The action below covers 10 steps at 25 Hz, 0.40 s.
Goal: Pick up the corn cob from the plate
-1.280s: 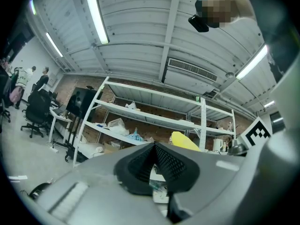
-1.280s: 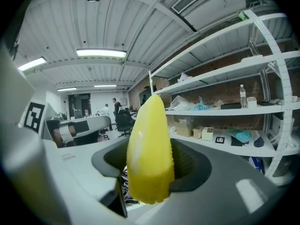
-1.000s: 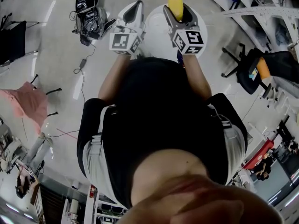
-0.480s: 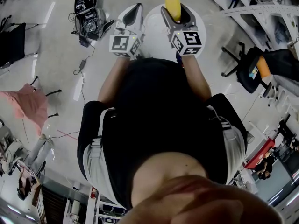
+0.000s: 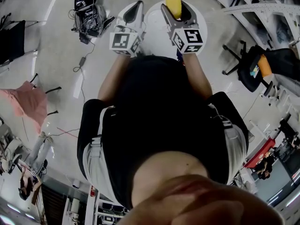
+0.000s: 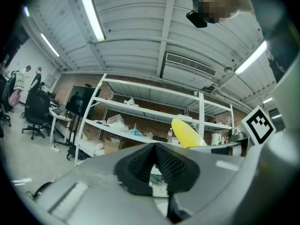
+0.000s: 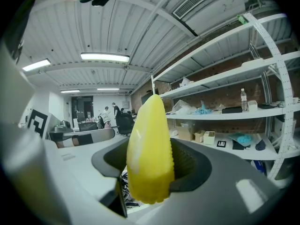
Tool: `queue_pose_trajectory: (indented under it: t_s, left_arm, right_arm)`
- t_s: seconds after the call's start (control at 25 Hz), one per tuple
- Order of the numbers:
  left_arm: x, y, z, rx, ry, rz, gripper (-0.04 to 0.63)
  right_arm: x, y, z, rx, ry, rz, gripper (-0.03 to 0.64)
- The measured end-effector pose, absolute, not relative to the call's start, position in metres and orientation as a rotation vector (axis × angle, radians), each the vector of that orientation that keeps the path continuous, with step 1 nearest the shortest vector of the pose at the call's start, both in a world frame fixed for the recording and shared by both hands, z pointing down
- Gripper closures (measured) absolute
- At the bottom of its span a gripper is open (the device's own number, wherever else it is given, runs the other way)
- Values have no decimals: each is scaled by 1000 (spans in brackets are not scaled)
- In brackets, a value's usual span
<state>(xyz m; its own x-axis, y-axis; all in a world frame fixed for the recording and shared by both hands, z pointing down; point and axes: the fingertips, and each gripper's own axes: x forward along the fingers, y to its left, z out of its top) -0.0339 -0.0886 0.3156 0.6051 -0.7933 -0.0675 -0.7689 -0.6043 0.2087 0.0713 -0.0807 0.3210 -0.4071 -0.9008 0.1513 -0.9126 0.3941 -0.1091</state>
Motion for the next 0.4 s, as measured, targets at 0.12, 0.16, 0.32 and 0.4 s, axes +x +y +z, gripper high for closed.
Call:
queue_pose_trajectory:
  t_s: [0.12,0.16,0.32,0.4]
  left_arm:
    - [-34,-88,315,2675,-1308,-229,592]
    - [-34,-88,315,2678,-1305,-228,592]
    - [-31,-89,313,2678,-1306,-223,592]
    - [-29,-89,312,2681,-1302,-223,592]
  right_arm:
    - [70,-80,320,1671,-2569,266,351]
    - [70,-80,319,1671,-2569,265,351]
    - [72,-82,317,1670,-2573,266,351]
    - [74,-82,317,1669,-2575,268,352]
